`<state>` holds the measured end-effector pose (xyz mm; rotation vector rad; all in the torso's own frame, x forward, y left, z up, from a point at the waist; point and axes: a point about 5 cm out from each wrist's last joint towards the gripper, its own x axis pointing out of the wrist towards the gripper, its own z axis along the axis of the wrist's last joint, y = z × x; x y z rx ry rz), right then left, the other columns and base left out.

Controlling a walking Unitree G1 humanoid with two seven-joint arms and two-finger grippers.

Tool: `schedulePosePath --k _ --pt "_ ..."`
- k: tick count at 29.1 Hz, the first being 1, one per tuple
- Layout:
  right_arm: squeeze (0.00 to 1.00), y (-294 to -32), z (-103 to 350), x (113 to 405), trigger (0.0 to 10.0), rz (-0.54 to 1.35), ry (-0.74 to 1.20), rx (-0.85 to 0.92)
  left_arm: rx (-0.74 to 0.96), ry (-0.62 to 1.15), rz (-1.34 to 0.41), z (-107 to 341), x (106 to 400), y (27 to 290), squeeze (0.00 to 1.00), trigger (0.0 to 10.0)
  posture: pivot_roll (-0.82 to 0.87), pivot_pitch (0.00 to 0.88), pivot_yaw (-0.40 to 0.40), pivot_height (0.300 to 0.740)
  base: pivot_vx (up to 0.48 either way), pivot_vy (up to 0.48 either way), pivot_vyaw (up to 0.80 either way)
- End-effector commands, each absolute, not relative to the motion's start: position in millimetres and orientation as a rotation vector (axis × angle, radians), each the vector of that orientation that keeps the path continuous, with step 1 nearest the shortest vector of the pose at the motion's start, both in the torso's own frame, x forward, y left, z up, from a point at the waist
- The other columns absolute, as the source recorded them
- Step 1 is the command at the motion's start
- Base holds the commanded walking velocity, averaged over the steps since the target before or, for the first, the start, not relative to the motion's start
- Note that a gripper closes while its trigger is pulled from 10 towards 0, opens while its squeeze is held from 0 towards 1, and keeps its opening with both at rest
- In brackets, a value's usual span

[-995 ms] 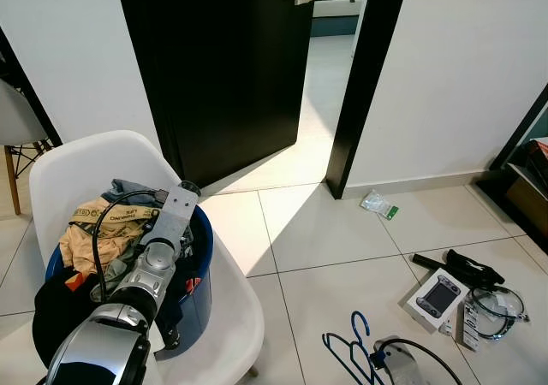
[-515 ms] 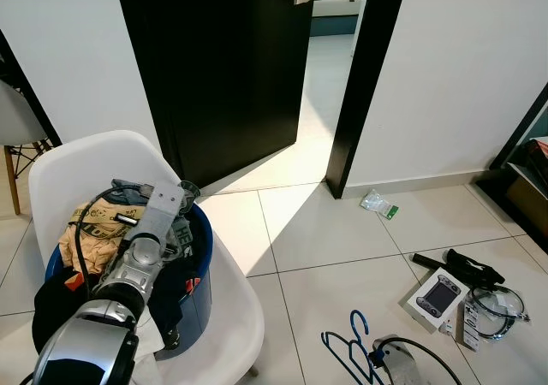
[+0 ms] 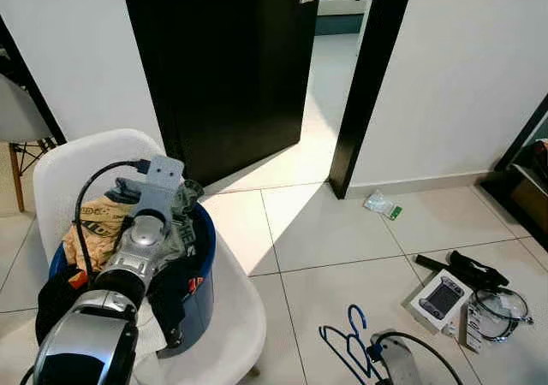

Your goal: Hang hanger

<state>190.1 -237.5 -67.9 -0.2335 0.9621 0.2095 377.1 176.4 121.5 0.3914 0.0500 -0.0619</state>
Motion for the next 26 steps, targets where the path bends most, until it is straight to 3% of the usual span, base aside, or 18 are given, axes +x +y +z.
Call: schedulePosePath --k 1,3,6,11,22,23,24,26 --pt "0.0 -237.6 -68.5 188.9 10.0 0.207 0.968 -0.233 0.44 0.055 -0.145 117.9 375.8 168.2 1.0 10.0 -0.14 0.069 -0.005 0.74 0.0 0.0 0.0" --pt "0.0 -237.7 -69.1 187.7 10.0 0.207 0.969 -0.231 0.608 0.063 -0.196 119.3 377.0 171.6 1.0 10.0 -0.15 0.081 -0.002 0.74 0.0 0.0 0.0" --pt "0.0 -237.8 -69.7 186.2 10.0 0.207 0.97 -0.229 0.706 0.061 -0.201 127.7 381.0 180.4 1.0 10.0 -0.15 0.092 0.002 0.74 0.0 0.0 0.0" --pt "0.0 -237.5 -71.4 182.5 10.0 0.207 0.971 -0.221 0.764 0.079 -0.173 143.9 387.8 197.5 1.0 10.0 -0.15 0.118 0.012 0.74 0.0 0.0 0.0" --pt "0.0 -237.1 -73.3 177.9 10.0 0.208 0.971 -0.21 0.808 0.144 -0.183 141.8 389.7 198.5 1.0 10.0 -0.17 0.156 0.018 0.74 0.0 0.0 0.0" --pt "0.0 -236.9 -73.6 177.3 10.0 0.208 0.971 -0.208 0.799 0.166 -0.19 138.8 388.9 198.6 0.61 10.0 -0.17 0.161 0.021 0.74 0.0 0.0 0.0" --pt "0.0 -236.6 -73.9 176.6 10.0 0.208 0.971 -0.206 0.791 0.19 -0.197 135.5 388.0 199.1 0.0 10.0 -0.17 0.165 0.024 0.74 0.0 0.0 0.0" --pt "0.0 -236.1 -74.5 175.4 10.0 0.207 0.971 -0.202 0.79 0.219 -0.208 131.5 386.6 199.9 0.0 10.0 -0.17 0.168 0.026 0.74 0.0 0.0 0.0"
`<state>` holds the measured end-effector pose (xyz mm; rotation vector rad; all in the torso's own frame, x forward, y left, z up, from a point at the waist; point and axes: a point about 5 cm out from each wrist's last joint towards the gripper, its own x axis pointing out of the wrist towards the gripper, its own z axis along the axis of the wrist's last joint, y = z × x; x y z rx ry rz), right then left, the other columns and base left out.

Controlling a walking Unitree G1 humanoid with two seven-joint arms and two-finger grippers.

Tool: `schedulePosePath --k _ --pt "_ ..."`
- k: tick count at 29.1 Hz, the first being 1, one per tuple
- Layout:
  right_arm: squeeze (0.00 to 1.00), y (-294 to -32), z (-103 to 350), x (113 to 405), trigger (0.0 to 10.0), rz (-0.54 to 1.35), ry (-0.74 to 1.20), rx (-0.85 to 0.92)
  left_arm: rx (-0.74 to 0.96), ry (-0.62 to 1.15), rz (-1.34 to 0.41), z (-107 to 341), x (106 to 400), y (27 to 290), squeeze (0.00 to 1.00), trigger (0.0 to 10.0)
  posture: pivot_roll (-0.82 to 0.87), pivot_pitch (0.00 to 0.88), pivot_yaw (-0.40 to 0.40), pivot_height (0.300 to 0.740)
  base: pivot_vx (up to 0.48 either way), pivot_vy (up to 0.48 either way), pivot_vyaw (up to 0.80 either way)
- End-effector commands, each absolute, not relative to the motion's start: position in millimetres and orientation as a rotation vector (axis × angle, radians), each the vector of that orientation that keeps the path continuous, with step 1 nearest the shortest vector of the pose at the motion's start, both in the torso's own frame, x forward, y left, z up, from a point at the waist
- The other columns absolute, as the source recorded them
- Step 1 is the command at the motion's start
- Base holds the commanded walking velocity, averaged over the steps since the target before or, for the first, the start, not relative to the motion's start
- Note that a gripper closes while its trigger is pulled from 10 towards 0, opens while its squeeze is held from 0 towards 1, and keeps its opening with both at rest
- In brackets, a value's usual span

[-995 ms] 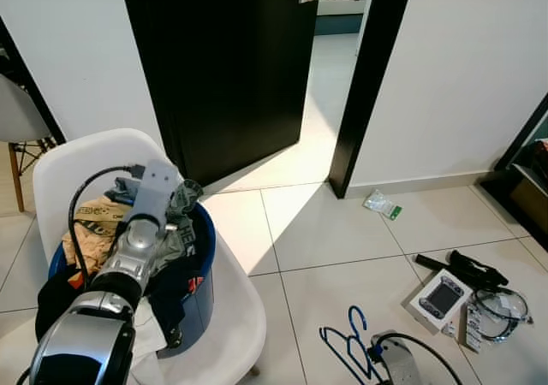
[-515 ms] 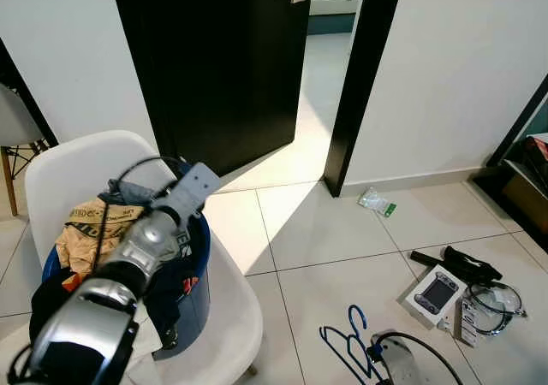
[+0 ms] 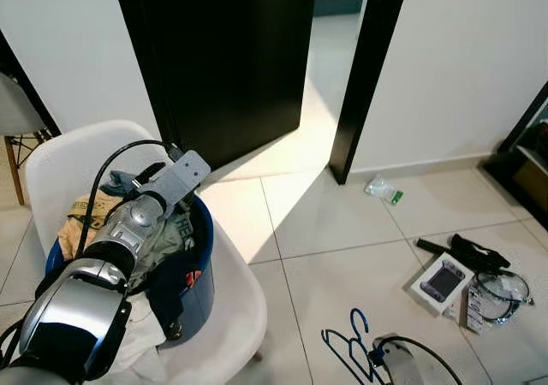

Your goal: Hang hanger

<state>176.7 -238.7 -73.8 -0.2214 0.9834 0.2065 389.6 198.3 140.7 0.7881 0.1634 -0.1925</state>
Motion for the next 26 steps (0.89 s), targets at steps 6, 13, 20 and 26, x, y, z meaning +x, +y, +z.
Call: schedulePosePath --k 6,13,20,26 --pt "0.0 -235.8 -74.9 174.6 10.0 0.206 0.971 -0.199 0.802 0.24 -0.211 129.3 385.9 201.3 0.0 10.0 -0.17 0.173 0.028 0.74 0.0 0.0 0.0" --pt "0.0 -235.0 -76.0 172.4 10.0 0.203 0.97 -0.191 0.863 0.263 -0.184 129.9 385.7 208.6 0.0 6.7 -0.17 0.179 0.036 0.74 0.0 0.0 0.0" --pt "0.0 -234.8 -76.3 171.9 10.0 0.201 0.97 -0.19 0.874 0.278 -0.189 126.1 384.0 209.5 0.0 0.0 -0.18 0.181 0.037 0.74 0.0 0.0 0.0" --pt "0.0 -234.4 -76.1 172.6 10.0 0.198 0.968 -0.192 0.887 0.281 -0.193 123.3 382.9 208.5 0.0 0.0 -0.18 0.172 0.041 0.74 0.0 0.0 0.0"
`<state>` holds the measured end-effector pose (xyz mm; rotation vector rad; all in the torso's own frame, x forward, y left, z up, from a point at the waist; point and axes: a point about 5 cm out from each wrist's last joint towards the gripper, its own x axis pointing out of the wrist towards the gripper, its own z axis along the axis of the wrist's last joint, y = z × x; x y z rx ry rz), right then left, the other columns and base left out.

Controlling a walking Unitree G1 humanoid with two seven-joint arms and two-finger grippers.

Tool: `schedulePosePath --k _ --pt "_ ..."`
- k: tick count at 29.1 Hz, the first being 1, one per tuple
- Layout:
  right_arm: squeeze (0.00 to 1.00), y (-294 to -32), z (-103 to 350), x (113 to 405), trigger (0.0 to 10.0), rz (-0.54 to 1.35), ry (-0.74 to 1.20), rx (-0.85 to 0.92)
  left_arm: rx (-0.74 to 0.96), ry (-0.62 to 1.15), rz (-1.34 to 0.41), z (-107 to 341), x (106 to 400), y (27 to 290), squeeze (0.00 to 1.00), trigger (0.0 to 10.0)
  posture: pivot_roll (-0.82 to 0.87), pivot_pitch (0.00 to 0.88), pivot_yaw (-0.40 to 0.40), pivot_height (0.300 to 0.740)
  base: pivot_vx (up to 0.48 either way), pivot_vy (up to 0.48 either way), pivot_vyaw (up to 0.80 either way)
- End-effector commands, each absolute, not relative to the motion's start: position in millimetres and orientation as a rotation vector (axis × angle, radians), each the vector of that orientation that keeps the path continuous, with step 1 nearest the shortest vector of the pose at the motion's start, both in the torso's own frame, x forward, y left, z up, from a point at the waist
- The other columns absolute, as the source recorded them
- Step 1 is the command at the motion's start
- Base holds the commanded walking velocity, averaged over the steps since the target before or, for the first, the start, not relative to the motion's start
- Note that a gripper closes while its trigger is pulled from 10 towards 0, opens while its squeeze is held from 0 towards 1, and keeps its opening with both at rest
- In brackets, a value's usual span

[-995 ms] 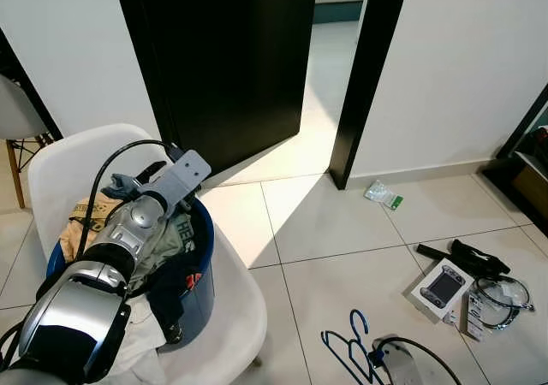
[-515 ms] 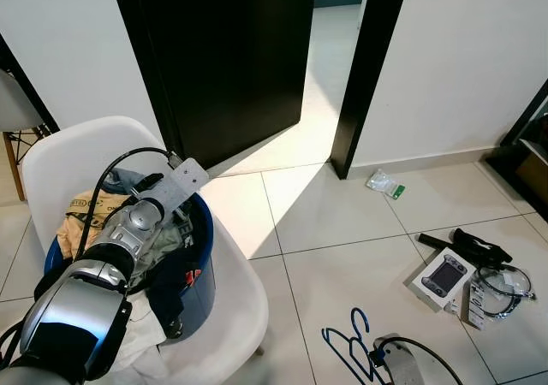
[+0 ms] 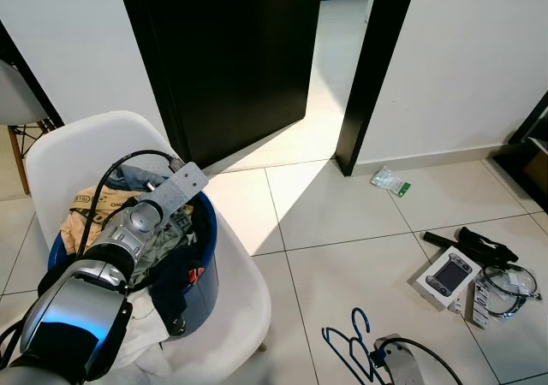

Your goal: Hang hanger

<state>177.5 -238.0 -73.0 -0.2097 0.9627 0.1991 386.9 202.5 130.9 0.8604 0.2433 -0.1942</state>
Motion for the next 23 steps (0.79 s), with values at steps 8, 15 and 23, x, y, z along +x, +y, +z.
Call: schedulePosePath --k 8,15,23 --pt "0.0 -233.5 -75.7 174.4 10.0 0.196 0.967 -0.196 0.847 0.23 -0.171 136.4 387.8 209.7 0.0 0.0 -0.17 0.158 0.042 0.74 0.0 0.0 0.0" --pt "0.0 -232.0 -74.7 178.2 10.0 0.192 0.963 -0.198 0.678 0.085 -0.227 179.2 398.9 210.6 0.0 0.0 -0.15 0.119 0.046 0.74 0.0 0.0 0.0" --pt "0.0 -228.9 -72.7 185.1 10.0 0.185 0.957 -0.201 0.44 -0.115 -0.53 230.8 389.7 218.4 0.0 1.2 -0.12 0.064 0.044 0.74 0.0 0.0 0.0"
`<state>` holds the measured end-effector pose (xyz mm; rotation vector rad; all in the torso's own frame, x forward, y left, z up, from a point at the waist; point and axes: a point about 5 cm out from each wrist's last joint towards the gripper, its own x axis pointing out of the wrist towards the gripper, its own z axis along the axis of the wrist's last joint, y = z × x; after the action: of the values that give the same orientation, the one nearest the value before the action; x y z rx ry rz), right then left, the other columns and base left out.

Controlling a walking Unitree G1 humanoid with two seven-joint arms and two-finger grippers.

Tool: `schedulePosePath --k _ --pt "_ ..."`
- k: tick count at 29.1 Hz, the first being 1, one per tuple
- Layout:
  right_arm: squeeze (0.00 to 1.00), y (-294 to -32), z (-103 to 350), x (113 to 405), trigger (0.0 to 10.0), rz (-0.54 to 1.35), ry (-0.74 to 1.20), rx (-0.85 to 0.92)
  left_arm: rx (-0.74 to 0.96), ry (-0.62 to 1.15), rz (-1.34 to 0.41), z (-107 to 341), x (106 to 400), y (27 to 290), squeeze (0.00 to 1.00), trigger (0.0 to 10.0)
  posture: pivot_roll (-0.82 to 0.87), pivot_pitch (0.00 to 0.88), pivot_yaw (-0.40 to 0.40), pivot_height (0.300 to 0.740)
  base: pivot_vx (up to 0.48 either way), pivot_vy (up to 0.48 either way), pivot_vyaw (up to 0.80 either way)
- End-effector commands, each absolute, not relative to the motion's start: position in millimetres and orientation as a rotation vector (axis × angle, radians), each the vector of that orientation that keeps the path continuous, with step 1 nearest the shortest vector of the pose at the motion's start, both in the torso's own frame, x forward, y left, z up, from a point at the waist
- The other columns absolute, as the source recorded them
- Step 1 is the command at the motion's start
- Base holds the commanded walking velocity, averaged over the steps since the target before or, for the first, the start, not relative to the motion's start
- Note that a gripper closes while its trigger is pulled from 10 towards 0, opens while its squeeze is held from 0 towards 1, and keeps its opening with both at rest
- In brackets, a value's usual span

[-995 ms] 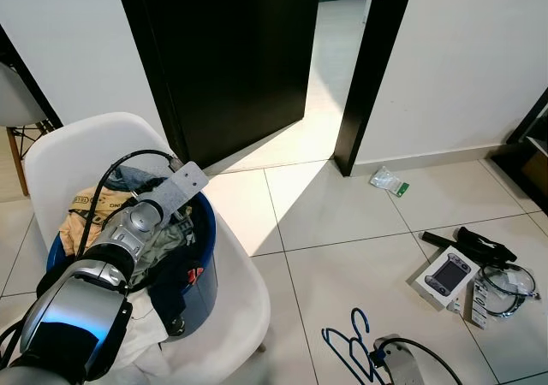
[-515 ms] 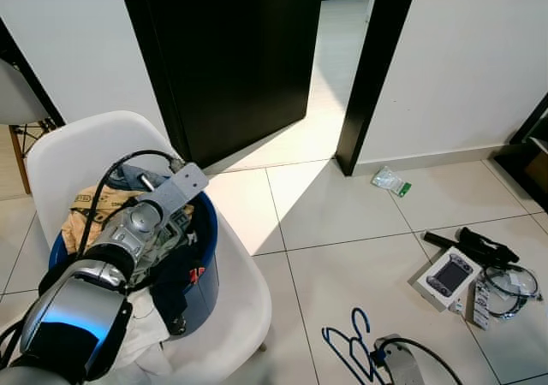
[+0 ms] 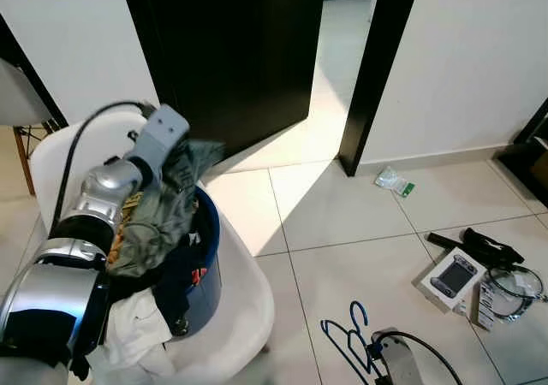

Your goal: Hang hanger

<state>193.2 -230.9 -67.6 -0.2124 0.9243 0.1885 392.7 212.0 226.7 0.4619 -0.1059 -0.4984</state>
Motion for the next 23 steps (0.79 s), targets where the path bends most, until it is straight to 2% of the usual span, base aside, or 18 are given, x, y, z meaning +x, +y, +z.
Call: schedulePosePath --k 1,2,3,4,5,6,7,12,15,18,20,23 --pt "0.0 -228.4 -72.4 186.2 10.0 0.184 0.957 -0.201 0.41 -0.162 -0.594 241.6 380.8 222.1 0.0 3.6 -0.12 0.045 0.041 0.74 0.0 0.0 0.0" --pt "0.0 -228.0 -72.2 186.9 10.0 0.183 0.957 -0.201 0.394 -0.193 -0.642 248.8 373.5 223.4 0.0 3.6 -0.12 0.045 0.041 0.74 0.0 0.0 0.0" --pt "0.0 -227.6 -71.9 188.0 10.0 0.182 0.958 -0.202 0.377 -0.246 -0.703 260.4 361.7 224.8 0.0 4.5 -0.1 0.019 0.036 0.74 0.0 0.0 0.0" --pt "0.0 -227.4 -71.7 188.7 10.0 0.181 0.958 -0.203 0.369 -0.28 -0.749 267.8 352.9 224.6 0.0 4.5 -0.1 0.019 0.036 0.74 0.0 0.0 0.0" --pt "0.0 -227.2 -71.4 189.8 10.0 0.179 0.959 -0.204 0.357 -0.316 -0.787 275.9 344.9 224.3 0.0 7.5 -0.09 0.0 0.028 0.74 0.0 0.0 0.0" --pt "0.0 -227.2 -71.4 189.8 10.0 0.179 0.959 -0.204 0.357 -0.316 -0.787 275.9 344.9 224.3 0.0 7.5 -0.09 0.0 0.028 0.74 0.0 0.0 0.0" --pt "0.0 -227.0 -71.1 190.6 10.0 0.177 0.96 -0.205 0.348 -0.339 -0.815 281.1 339.5 224.1 0.0 9.7 -0.09 0.0 0.028 0.74 0.0 0.0 0.0" --pt "0.0 -227.1 -69.2 195.3 10.0 0.163 0.96 -0.212 0.353 -0.482 -0.883 315.4 316.5 228.6 0.0 10.0 -0.07 0.0 0.019 0.74 0.0 0.0 0.0" --pt "0.0 -227.2 -68.3 197.4 10.0 0.158 0.96 -0.216 0.393 -0.47 -0.862 316.1 311.1 232.2 0.0 10.0 -0.07 0.0 0.017 0.74 0.0 0.0 0.0" --pt "0.0 -227.3 -67.7 198.7 10.0 0.154 0.959 -0.218 0.44 -0.427 -0.799 311.0 310.1 238.2 0.0 10.0 -0.07 0.0 0.016 0.74 0.0 0.0 0.0" --pt "0.0 -227.5 -66.8 200.6 10.0 0.151 0.958 -0.22 0.489 -0.348 -0.665 299.6 316.4 253.8 0.0 10.0 -0.06 0.0 0.012 0.74 0.0 0.0 0.0" --pt "0.0 -227.6 -66.4 201.3 10.0 0.149 0.957 -0.222 0.507 -0.305 -0.589 293.7 318.8 264.0 0.0 10.0 -0.06 0.0 0.012 0.74 0.0 0.0 0.0"
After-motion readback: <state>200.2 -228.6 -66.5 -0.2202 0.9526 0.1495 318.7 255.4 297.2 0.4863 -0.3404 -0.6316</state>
